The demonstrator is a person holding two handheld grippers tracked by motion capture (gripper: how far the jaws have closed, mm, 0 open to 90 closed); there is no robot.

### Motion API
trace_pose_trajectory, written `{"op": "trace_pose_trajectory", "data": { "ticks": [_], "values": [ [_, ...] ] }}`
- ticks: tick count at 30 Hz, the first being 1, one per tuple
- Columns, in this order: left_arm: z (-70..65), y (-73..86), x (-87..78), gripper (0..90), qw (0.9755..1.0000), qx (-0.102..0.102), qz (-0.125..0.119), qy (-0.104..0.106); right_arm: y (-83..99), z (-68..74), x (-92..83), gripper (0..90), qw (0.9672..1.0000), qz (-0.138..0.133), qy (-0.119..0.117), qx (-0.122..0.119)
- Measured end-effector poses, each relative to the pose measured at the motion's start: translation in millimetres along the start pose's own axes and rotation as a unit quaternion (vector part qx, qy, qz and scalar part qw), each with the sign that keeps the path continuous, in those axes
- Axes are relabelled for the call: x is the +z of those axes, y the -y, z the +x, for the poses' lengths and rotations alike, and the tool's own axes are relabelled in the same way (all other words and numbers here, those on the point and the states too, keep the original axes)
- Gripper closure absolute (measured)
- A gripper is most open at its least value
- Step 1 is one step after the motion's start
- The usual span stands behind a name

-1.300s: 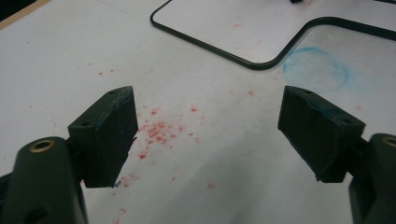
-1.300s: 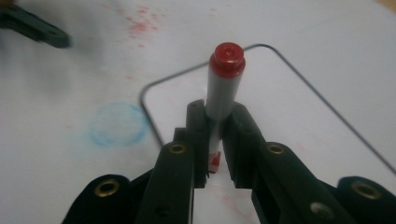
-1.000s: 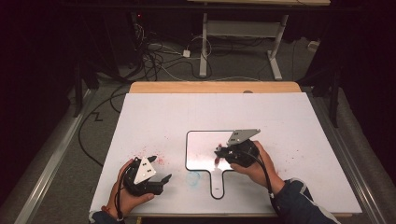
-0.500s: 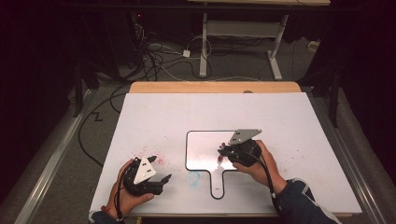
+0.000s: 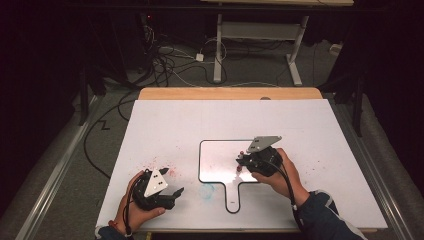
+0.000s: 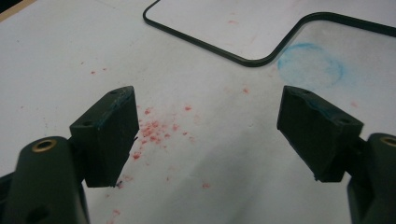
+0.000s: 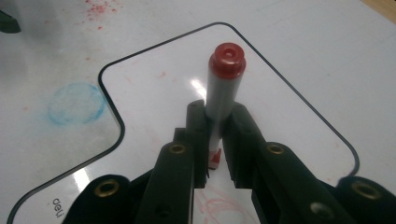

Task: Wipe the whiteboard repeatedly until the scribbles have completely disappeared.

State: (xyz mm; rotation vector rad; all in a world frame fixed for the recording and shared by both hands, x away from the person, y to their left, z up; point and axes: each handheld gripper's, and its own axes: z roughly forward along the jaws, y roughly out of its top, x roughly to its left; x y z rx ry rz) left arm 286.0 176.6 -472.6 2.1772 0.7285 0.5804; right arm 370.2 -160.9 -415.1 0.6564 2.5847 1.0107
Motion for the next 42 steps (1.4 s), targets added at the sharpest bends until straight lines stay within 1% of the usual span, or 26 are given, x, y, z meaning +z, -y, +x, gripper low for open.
{"op": "trace_pose_trajectory", "data": {
  "ticks": [1, 2, 3, 6, 7, 8, 10, 11, 13, 14, 16, 17, 19, 21, 24, 25, 28, 30, 31, 32, 33, 34, 36, 38, 39, 42],
  "values": [
    [-0.3, 0.0, 0.1, 20.1, 1.0000, 0.000, 0.001, 0.000, -0.7, 2.3, 1.1, 81.6, 0.9998, -0.003, -0.020, 0.001],
    [-0.6, 0.0, 0.1, 20.0, 1.0000, 0.000, 0.001, 0.001, -1.5, 5.9, 1.1, 81.6, 0.9996, -0.001, -0.030, -0.003],
    [-0.6, 0.1, 0.1, 20.1, 1.0000, 0.000, 0.002, 0.002, -2.6, 9.3, 0.8, 81.6, 0.9994, 0.003, -0.030, -0.015],
    [-0.7, 0.6, 0.5, 20.0, 1.0000, -0.001, 0.003, 0.003, -2.1, 12.7, -2.0, 81.6, 0.9991, 0.010, -0.039, -0.016],
    [-0.6, 0.7, 0.5, 20.0, 1.0000, -0.001, 0.003, 0.003, -1.3, 11.2, -3.4, 81.6, 0.9992, 0.012, -0.037, -0.013],
    [-0.5, 0.7, 0.5, 20.0, 1.0000, -0.001, 0.003, 0.004, -0.9, 9.3, -5.5, 81.6, 0.9995, 0.019, -0.022, -0.015],
    [-0.4, 0.8, 0.6, 20.1, 1.0000, -0.002, 0.003, 0.004, 0.6, 5.2, -9.0, 81.6, 0.9991, 0.031, 0.022, -0.021],
    [-0.4, 0.7, 0.8, 20.0, 1.0000, -0.002, 0.003, 0.004, 1.6, 2.5, -10.2, 81.6, 0.9988, 0.033, 0.029, -0.020],
    [-0.4, 0.4, 1.4, 20.0, 1.0000, -0.001, 0.004, 0.004, 2.5, 1.9, -11.0, 81.6, 0.9989, 0.033, 0.028, -0.016],
    [-0.5, 0.1, 1.9, 20.1, 1.0000, -0.001, 0.004, 0.005, 2.1, 3.8, -9.9, 81.6, 0.9991, 0.029, 0.025, -0.019],
    [-0.9, -0.3, 2.6, 20.1, 1.0000, 0.001, 0.006, 0.005, 1.7, 9.1, -6.4, 81.6, 0.9997, 0.013, -0.021, -0.004],
    [-1.2, -0.4, 2.7, 20.1, 1.0000, 0.001, 0.006, 0.005, 0.8, 13.2, -5.4, 81.6, 0.9996, 0.013, -0.021, -0.016],
    [-1.5, -0.2, 2.5, 20.1, 1.0000, 0.001, 0.006, 0.005, -1.2, 18.4, -6.9, 81.6, 0.9992, 0.024, -0.011, -0.031],
    [-1.3, 0.5, 1.9, 20.1, 1.0000, -0.001, 0.007, 0.004, 2.4, 12.7, -10.0, 81.6, 0.9994, 0.024, -0.009, -0.023],
    [-0.5, 1.2, 1.1, 20.0, 1.0000, -0.003, 0.005, 0.004, 10.4, -1.8, -19.5, 81.6, 0.9985, 0.038, 0.038, -0.010],
    [-0.4, 1.1, 1.0, 20.1, 1.0000, -0.002, 0.005, 0.004, 13.6, -7.1, -22.5, 81.6, 0.9982, 0.039, 0.044, -0.002],
    [-0.8, 0.3, 1.4, 20.0, 1.0000, 0.000, 0.006, 0.004, 20.0, -17.3, -28.6, 81.6, 0.9972, 0.043, 0.060, 0.013],
    [-1.2, -0.4, 1.9, 20.0, 1.0000, 0.001, 0.005, 0.005, 20.5, -16.6, -28.9, 81.6, 0.9971, 0.043, 0.060, 0.016],
    [-1.3, -0.7, 2.1, 20.0, 1.0000, 0.001, 0.005, 0.005, 19.9, -14.6, -28.0, 81.6, 0.9974, 0.040, 0.058, 0.014],
    [-1.3, -0.9, 2.3, 20.0, 1.0000, 0.002, 0.005, 0.005, 19.3, -12.7, -26.5, 81.6, 0.9987, 0.032, 0.037, 0.013],
    [-1.3, -0.9, 2.5, 20.0, 1.0000, 0.002, 0.006, 0.005, 18.9, -10.0, -24.5, 81.6, 0.9995, 0.023, 0.008, 0.020],
    [-1.2, -0.9, 2.4, 20.0, 1.0000, 0.002, 0.006, 0.005, 17.9, -5.0, -22.8, 81.6, 0.9996, 0.020, -0.001, 0.018],
    [-1.3, -0.7, 2.1, 20.0, 1.0000, 0.001, 0.005, 0.005, 14.9, 2.2, -22.4, 81.5, 0.9996, 0.027, -0.002, 0.001],
    [-1.1, -0.3, 1.5, 20.0, 1.0000, 0.001, 0.005, 0.004, 16.4, 0.2, -23.5, 81.6, 0.9996, 0.026, -0.006, 0.004],
    [-0.9, -0.1, 1.2, 20.1, 1.0000, 0.001, 0.004, 0.004, 17.7, -2.6, -25.0, 81.6, 0.9996, 0.028, 0.003, 0.008],
    [-0.6, 0.5, 1.0, 20.0, 1.0000, 0.000, 0.005, 0.004, 23.6, -11.8, -32.2, 81.5, 0.9976, 0.042, 0.054, 0.007]
  ]
}}
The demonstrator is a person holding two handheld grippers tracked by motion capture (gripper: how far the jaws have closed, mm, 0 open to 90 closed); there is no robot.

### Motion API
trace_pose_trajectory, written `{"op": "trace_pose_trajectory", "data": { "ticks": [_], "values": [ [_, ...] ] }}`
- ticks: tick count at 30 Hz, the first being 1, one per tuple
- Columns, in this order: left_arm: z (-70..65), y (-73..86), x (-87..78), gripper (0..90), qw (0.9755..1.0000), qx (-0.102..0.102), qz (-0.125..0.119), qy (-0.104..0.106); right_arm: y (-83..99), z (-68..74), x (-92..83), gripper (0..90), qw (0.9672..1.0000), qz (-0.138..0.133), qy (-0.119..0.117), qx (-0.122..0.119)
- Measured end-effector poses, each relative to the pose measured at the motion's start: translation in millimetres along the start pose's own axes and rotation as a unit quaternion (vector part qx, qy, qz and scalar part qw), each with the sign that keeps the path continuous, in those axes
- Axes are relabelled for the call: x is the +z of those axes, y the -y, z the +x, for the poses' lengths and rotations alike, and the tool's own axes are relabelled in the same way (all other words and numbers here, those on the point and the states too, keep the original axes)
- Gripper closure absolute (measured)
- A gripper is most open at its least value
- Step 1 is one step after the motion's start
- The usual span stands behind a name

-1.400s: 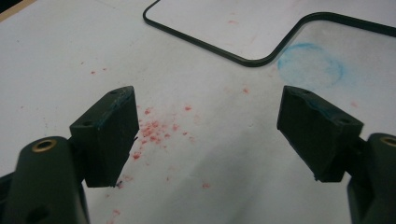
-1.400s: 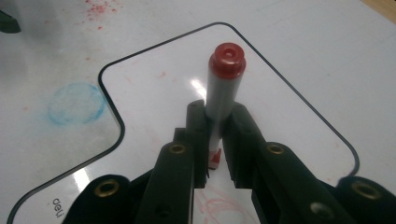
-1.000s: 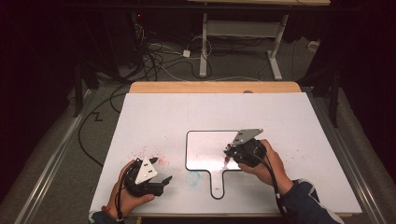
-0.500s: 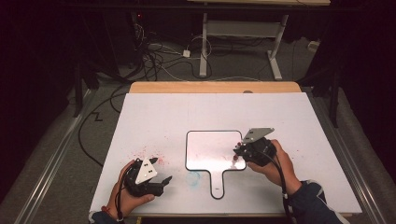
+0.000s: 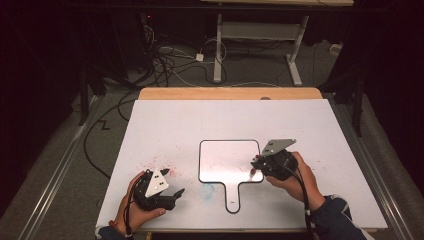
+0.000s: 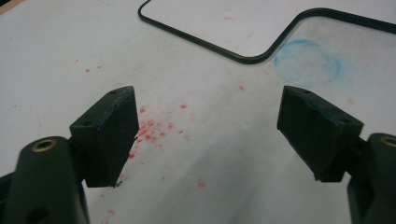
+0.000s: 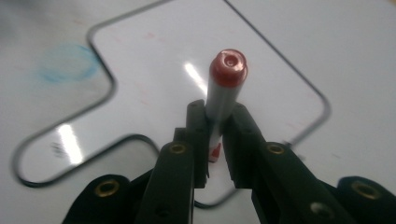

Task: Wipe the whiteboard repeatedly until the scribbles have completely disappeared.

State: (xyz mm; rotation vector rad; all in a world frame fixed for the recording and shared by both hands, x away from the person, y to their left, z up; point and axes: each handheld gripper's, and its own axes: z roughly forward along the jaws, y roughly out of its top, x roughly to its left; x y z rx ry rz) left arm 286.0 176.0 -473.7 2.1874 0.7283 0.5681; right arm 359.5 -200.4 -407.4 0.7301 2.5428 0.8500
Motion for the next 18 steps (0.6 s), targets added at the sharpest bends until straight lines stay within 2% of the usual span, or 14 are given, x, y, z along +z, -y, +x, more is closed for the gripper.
{"op": "trace_pose_trajectory", "data": {
  "ticks": [2, 4, 6, 9, 11, 15, 18],
  "values": [
    [0.1, -0.1, 0.2, 20.0, 1.0000, 0.000, 0.002, 0.000, 5.4, -6.4, -2.6, 81.6, 0.9999, -0.004, 0.001, 0.014],
    [-0.2, -0.6, 0.3, 20.0, 1.0000, 0.001, 0.000, 0.000, 8.0, -6.9, -5.1, 81.6, 0.9999, -0.003, -0.004, 0.014],
    [-0.6, -0.9, 0.7, 20.0, 1.0000, 0.002, 0.001, 0.000, 9.1, -3.6, -6.2, 81.6, 0.9989, -0.009, -0.042, 0.020],
    [-0.9, -1.2, 1.1, 20.0, 1.0000, 0.003, 0.002, -0.002, 9.2, 3.3, -7.0, 81.6, 0.9985, -0.011, -0.053, 0.005],
    [-1.1, -1.4, 1.1, 20.1, 1.0000, 0.003, 0.001, -0.002, 8.7, 3.5, -8.0, 81.6, 0.9989, -0.006, -0.047, 0.002],
    [-0.9, -1.1, 1.0, 20.1, 1.0000, 0.003, 0.000, -0.001, 10.5, -4.4, -7.6, 81.6, 1.0000, 0.000, 0.009, -0.003],
    [-0.6, -1.2, 1.6, 20.1, 1.0000, 0.003, 0.001, -0.001, 10.9, -7.9, -5.3, 81.6, 0.9999, -0.010, 0.008, 0.009]
  ]
}}
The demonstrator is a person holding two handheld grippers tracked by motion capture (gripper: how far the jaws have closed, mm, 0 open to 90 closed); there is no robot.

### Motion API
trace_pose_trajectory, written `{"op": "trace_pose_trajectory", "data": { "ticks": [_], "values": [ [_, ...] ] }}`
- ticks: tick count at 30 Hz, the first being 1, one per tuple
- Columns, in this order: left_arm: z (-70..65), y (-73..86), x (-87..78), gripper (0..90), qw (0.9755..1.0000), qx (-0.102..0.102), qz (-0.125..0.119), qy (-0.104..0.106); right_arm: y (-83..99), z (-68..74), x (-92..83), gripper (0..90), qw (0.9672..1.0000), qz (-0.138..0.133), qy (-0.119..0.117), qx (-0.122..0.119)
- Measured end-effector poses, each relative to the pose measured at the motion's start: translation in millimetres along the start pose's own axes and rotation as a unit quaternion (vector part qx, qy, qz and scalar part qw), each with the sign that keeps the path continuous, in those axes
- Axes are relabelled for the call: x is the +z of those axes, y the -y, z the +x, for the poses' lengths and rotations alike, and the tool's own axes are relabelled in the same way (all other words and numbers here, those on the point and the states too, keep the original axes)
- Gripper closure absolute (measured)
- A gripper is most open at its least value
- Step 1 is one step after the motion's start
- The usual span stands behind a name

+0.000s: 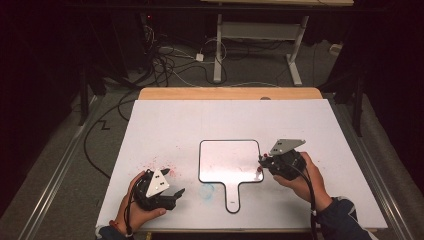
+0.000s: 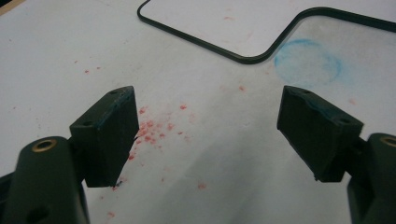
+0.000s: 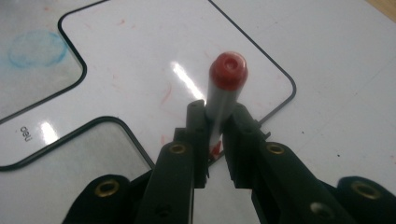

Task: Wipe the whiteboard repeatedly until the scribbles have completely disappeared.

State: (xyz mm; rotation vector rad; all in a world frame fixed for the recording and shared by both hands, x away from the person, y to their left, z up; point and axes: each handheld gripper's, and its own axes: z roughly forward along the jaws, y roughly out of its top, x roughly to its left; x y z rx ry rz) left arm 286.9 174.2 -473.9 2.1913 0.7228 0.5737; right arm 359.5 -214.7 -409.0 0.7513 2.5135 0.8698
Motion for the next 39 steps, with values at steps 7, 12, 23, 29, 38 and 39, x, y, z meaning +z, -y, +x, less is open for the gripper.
{"op": "trace_pose_trajectory", "data": {
  "ticks": [7, 12, 23, 29, 38, 39],
  "values": [
    [-0.7, -0.2, -0.1, 20.0, 1.0000, 0.002, 0.000, 0.001, -8.3, 18.9, 4.0, 81.6, 0.9981, -0.005, -0.057, -0.022],
    [-0.4, 0.2, 0.4, 20.1, 1.0000, 0.000, 0.001, 0.002, -5.9, 7.6, 2.9, 81.6, 0.9995, 0.008, 0.009, -0.030],
    [-1.9, -1.2, 2.7, 20.0, 1.0000, 0.002, 0.003, 0.004, -16.8, 13.5, 17.8, 81.6, 0.9985, -0.023, -0.048, -0.009],
    [-1.5, -0.6, 2.8, 20.0, 1.0000, 0.002, 0.004, 0.004, -26.8, 24.5, 24.6, 81.6, 0.9981, -0.019, -0.055, -0.020],
    [-1.7, -0.5, 2.6, 20.1, 1.0000, 0.003, 0.003, 0.005, -26.4, 16.3, 26.1, 81.6, 0.9996, -0.014, -0.014, -0.020],
    [-1.7, -0.7, 3.0, 20.0, 1.0000, 0.004, 0.004, 0.005, -27.4, 18.4, 28.4, 81.6, 0.9991, -0.024, -0.031, -0.017]
  ]
}}
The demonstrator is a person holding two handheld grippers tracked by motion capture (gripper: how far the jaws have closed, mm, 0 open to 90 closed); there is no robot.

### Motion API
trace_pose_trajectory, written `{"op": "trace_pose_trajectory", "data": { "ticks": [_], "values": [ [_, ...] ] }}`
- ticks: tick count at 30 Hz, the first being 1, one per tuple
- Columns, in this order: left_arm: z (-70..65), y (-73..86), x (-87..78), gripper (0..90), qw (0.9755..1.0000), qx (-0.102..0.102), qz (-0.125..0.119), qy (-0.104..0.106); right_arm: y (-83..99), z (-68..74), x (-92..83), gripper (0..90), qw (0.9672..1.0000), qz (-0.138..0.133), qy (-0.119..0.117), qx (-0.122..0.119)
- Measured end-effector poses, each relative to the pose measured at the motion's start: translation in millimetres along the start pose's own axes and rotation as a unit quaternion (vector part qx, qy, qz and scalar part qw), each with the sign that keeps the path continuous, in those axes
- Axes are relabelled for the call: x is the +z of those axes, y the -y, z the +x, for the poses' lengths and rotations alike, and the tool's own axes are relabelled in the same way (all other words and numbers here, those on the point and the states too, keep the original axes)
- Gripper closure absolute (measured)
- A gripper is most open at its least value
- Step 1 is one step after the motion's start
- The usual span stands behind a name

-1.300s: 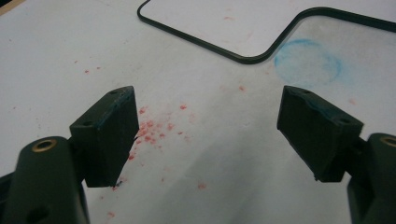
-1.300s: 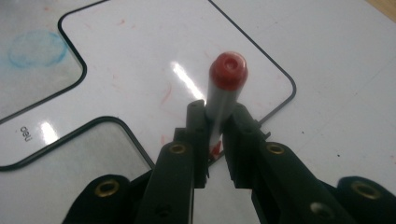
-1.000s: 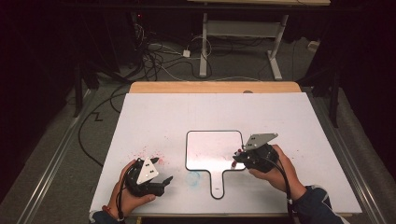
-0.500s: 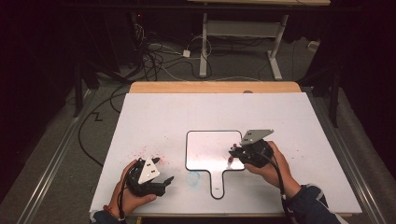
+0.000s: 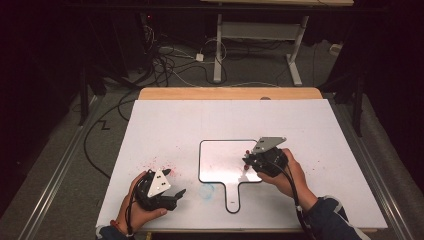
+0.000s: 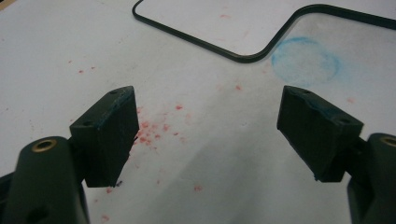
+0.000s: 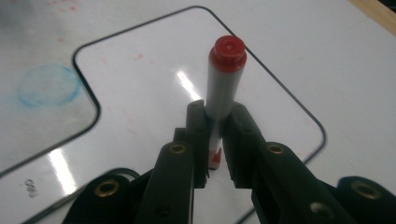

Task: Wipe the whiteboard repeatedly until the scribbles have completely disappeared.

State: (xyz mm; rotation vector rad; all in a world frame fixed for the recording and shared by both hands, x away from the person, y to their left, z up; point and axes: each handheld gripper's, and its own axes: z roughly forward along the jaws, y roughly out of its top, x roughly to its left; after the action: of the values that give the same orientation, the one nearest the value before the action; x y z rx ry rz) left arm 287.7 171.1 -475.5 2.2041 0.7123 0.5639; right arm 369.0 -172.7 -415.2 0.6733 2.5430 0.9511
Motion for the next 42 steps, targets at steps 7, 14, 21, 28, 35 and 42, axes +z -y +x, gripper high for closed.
{"op": "trace_pose_trajectory", "data": {
  "ticks": [7, 14, 21, 28, 35, 42],
  "values": [
    [0.2, -0.1, 0.5, 20.0, 1.0000, -0.001, 0.000, 0.000, -6.8, 4.1, 16.5, 81.6, 0.9995, -0.028, -0.009, 0.009],
    [0.9, 1.1, -1.4, 20.0, 1.0000, -0.002, -0.001, -0.003, -6.0, 4.3, 20.4, 81.7, 0.9991, -0.038, -0.003, 0.016],
    [1.6, 1.8, -0.9, 20.0, 1.0000, -0.005, -0.001, -0.002, 0.5, -5.7, 8.8, 81.7, 0.9999, -0.009, 0.001, 0.010],
    [2.9, 2.9, 1.0, 20.0, 1.0000, -0.008, 0.004, -0.001, -2.6, -1.3, 19.4, 81.7, 0.9987, -0.044, -0.023, 0.014],
    [2.5, 2.9, 0.6, 20.0, 1.0000, -0.007, 0.003, 0.000, -1.8, -0.2, 22.1, 81.7, 0.9980, -0.055, -0.020, 0.025],
    [2.7, 3.5, 0.9, 20.0, 1.0000, -0.008, 0.004, 0.002, 5.0, -11.9, 11.0, 81.7, 0.9989, -0.024, -0.002, 0.040]
  ]
}}
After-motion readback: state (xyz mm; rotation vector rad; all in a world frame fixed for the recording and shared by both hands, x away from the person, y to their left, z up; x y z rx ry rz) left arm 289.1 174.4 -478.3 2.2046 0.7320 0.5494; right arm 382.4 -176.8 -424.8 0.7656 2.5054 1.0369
